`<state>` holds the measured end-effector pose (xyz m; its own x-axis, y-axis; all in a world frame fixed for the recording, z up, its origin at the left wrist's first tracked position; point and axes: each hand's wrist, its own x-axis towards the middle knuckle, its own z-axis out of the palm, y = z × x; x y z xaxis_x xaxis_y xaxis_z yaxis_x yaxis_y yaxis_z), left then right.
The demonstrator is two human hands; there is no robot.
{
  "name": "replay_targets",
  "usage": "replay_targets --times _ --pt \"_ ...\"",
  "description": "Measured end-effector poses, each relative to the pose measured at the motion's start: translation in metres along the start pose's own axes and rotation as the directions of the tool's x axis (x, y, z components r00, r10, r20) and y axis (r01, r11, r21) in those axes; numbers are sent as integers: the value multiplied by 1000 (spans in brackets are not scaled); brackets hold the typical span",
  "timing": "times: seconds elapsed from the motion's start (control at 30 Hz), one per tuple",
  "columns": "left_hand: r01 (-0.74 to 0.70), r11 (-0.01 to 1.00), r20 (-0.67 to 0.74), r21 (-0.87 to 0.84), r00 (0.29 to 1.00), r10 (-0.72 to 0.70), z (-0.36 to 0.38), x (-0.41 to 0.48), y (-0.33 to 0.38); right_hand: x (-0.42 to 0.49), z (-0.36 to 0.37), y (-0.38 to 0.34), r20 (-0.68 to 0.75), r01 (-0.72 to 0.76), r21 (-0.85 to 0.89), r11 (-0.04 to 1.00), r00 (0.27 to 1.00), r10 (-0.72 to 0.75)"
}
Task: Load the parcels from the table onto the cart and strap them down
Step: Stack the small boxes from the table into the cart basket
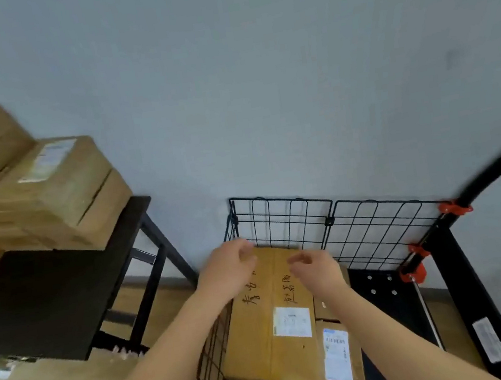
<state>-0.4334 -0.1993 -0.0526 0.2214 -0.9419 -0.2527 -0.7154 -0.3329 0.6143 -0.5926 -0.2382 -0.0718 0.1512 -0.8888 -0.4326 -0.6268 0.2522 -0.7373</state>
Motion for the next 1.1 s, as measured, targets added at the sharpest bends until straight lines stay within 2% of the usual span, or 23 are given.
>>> replay_targets --times 0.27,0.4,0.53,0.8,1.1 --pt "-67 996 -223 -67 974 50 -115 -50 -56 -54 68 -106 -42 220 8 976 975 -219" --pt "-112 987 -305 -114 950 72 -168 -76 -88 -76 104 -156 -29 291 85 953 957 -290" --pt "-133 987 -379 -88 921 90 -212 -99 -119 -92 138 -199 -22 356 134 925 934 -356" --pt "-93 992 -471 -85 881 42 -270 -109 -175 -99 196 -261 51 361 210 909 924 -379" --pt "10 992 -461 -129 885 -70 -312 -51 -219 -27 230 -302 110 310 214 926 935 -338"
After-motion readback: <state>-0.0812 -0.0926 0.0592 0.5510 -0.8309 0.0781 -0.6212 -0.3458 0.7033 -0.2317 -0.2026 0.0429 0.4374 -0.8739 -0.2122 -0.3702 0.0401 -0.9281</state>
